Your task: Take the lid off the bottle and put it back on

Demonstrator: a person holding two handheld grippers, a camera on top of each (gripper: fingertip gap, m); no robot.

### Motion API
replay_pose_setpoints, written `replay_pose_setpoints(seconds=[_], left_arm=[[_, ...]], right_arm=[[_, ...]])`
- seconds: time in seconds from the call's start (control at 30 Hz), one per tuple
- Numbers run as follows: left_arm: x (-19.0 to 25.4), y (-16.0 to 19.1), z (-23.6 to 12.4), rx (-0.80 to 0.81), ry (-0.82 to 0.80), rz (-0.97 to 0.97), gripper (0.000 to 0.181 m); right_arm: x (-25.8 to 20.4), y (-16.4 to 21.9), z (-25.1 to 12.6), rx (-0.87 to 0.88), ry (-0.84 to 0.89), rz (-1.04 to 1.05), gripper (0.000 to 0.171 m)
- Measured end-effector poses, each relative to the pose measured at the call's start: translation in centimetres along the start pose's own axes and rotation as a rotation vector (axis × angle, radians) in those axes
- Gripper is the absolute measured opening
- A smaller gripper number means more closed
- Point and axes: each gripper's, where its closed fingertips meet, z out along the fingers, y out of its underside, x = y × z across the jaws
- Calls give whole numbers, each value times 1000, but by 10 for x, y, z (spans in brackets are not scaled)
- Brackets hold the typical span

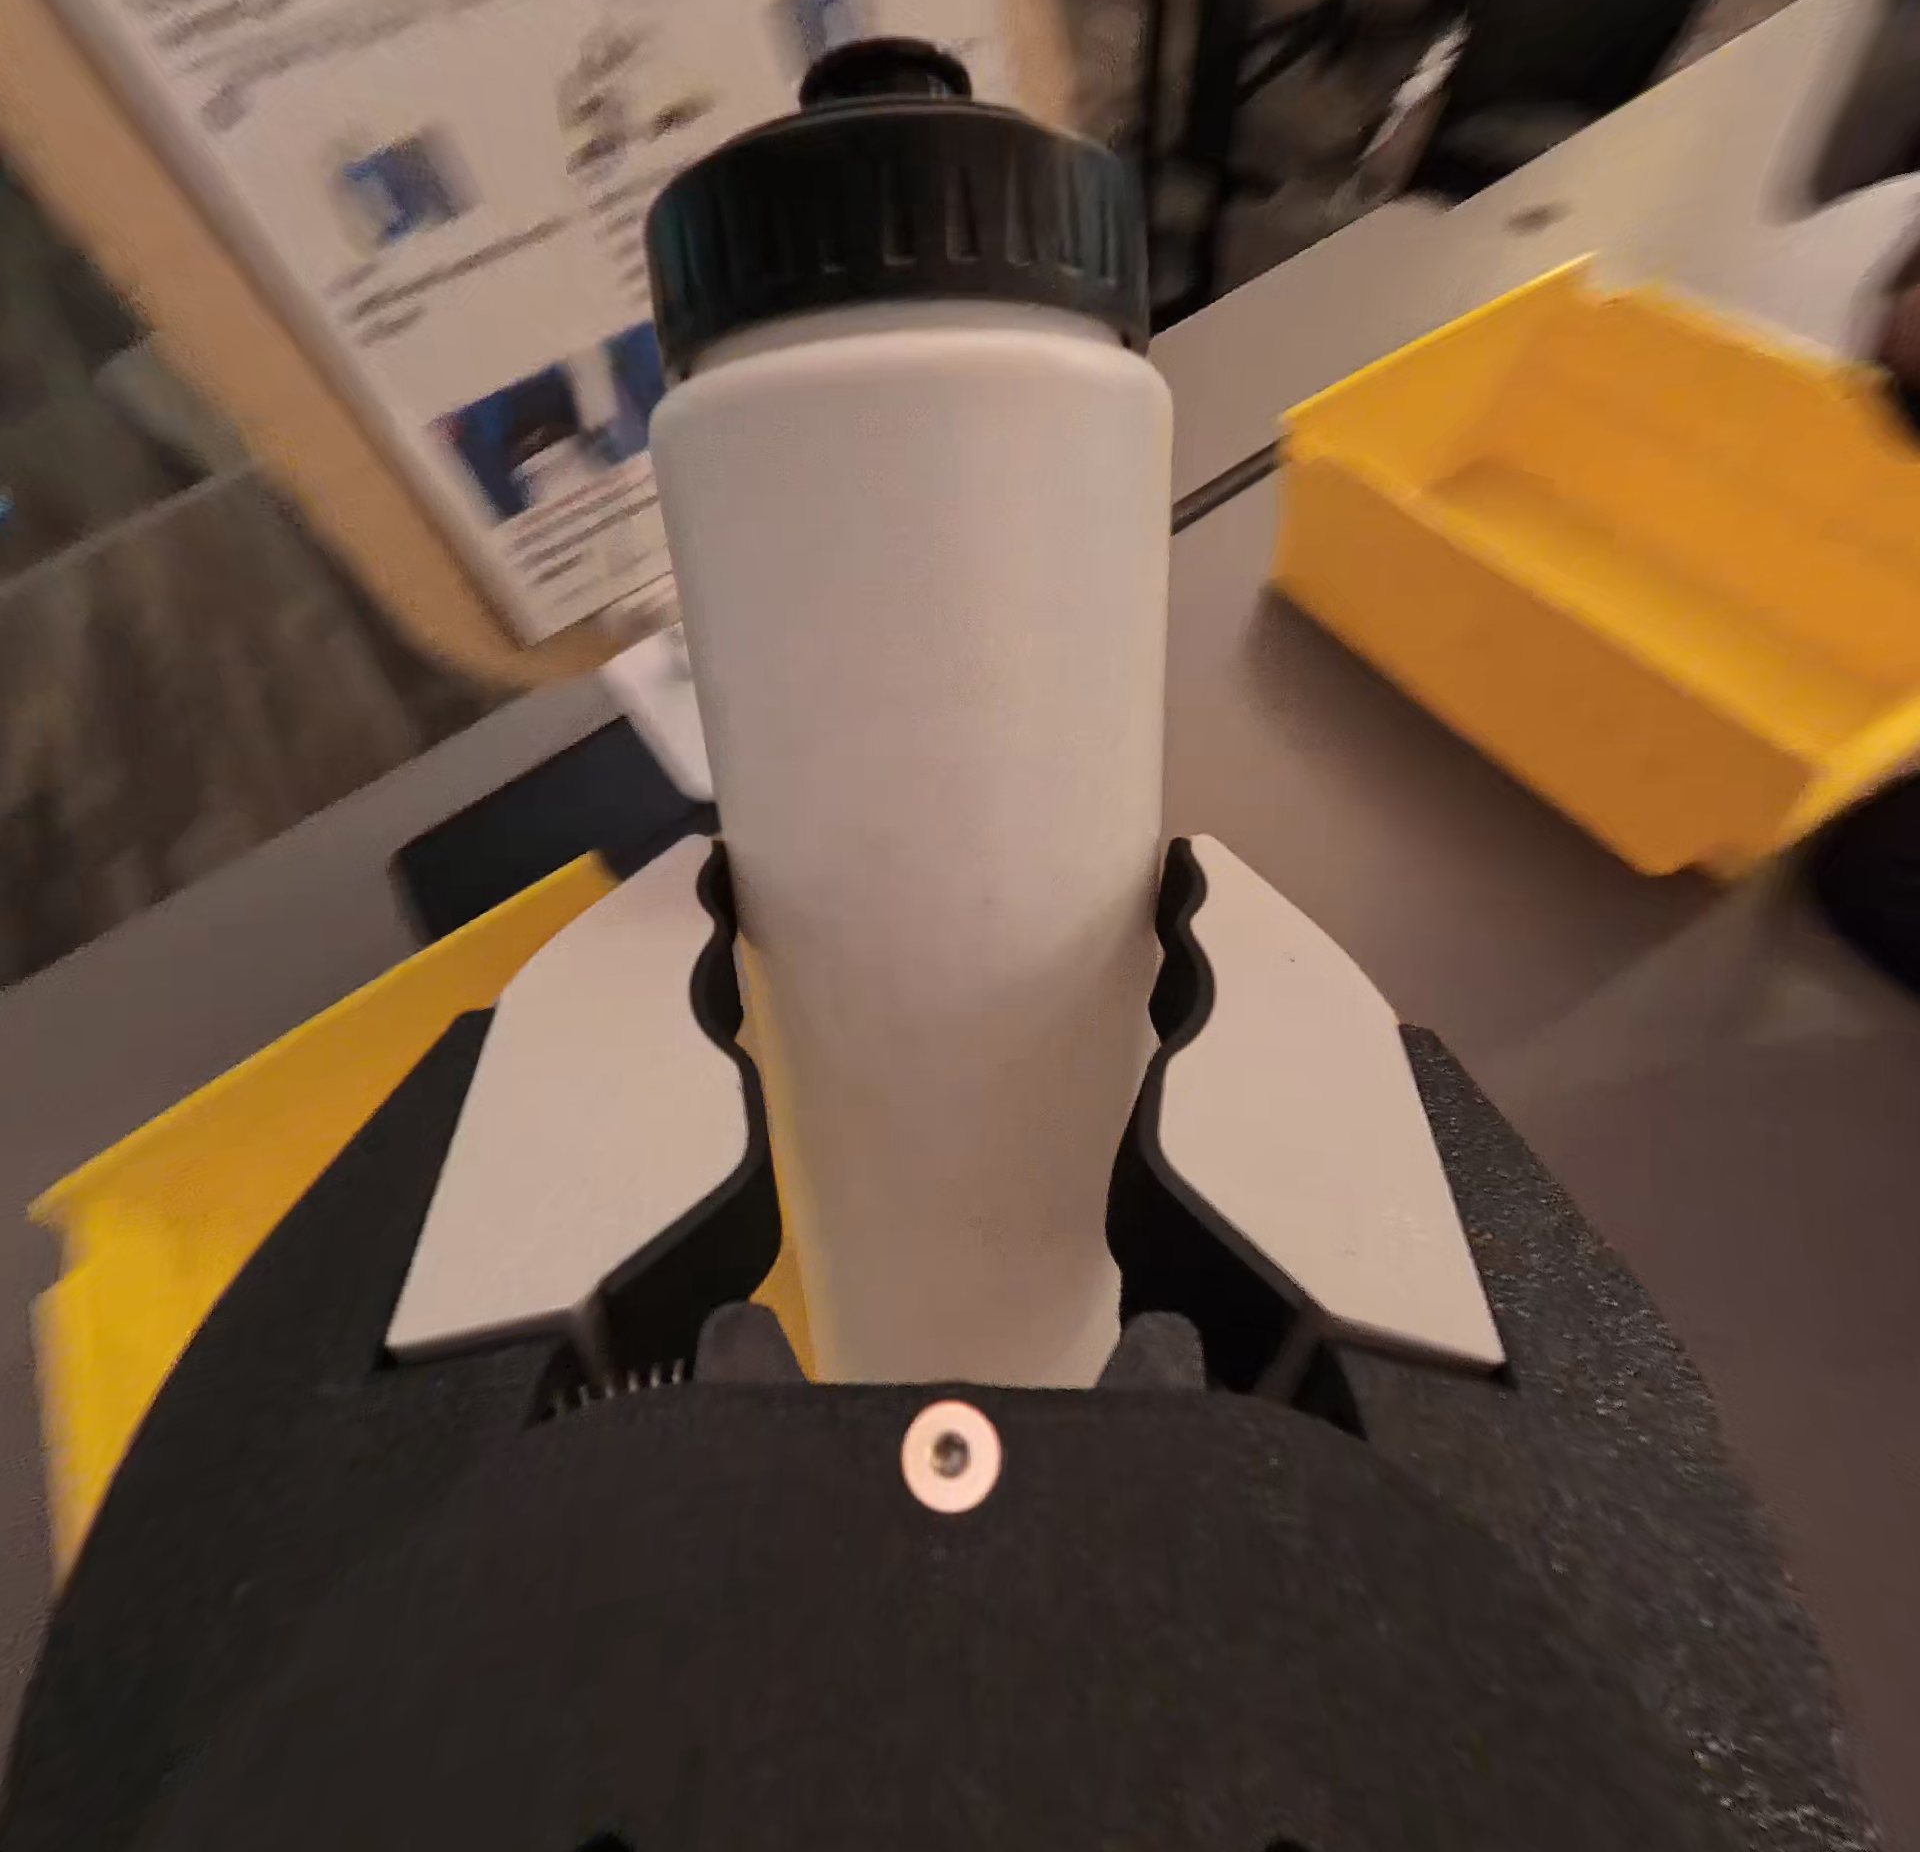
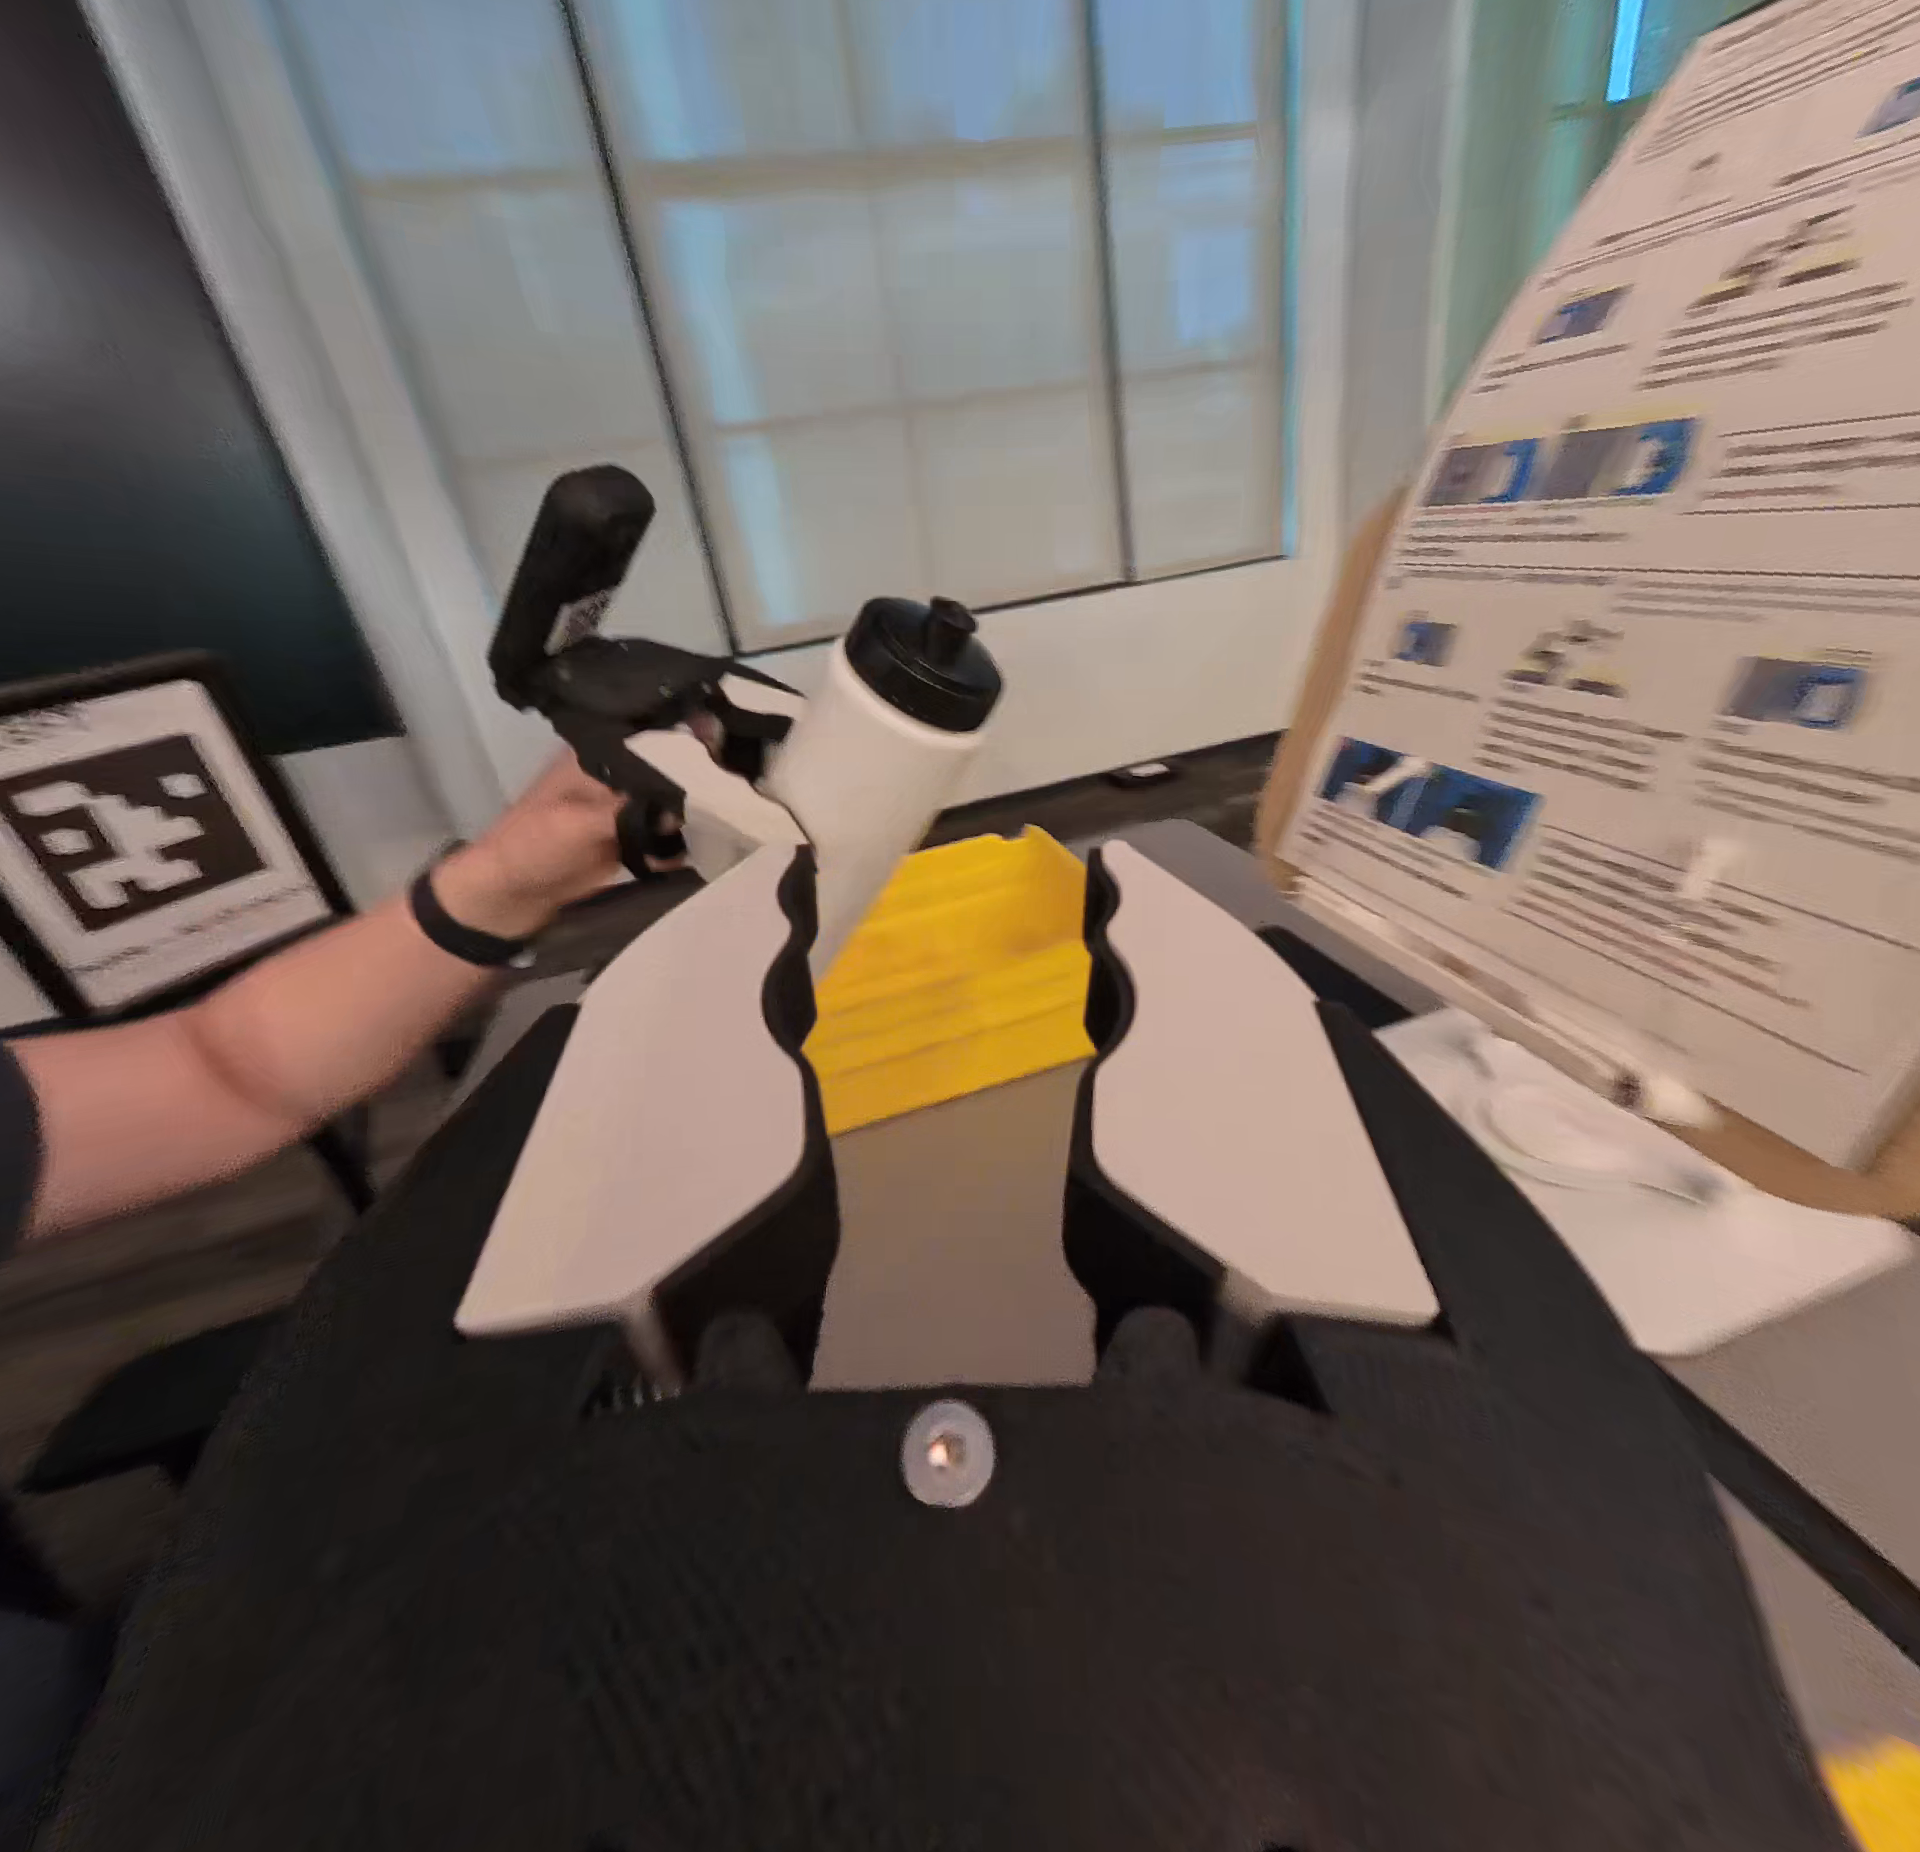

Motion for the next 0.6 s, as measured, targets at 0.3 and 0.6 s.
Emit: replay_pose_setpoints(seconds=[0.3, 0.6], left_arm=[[126, 7, 67, 241, 293, 193, 78], [125, 35, 97, 293, 400, 158, 78]], right_arm=[[-12, 52, 40, -144, -100, 97, 89], [-5, 97, 60, -308, -42, 35, 78]])
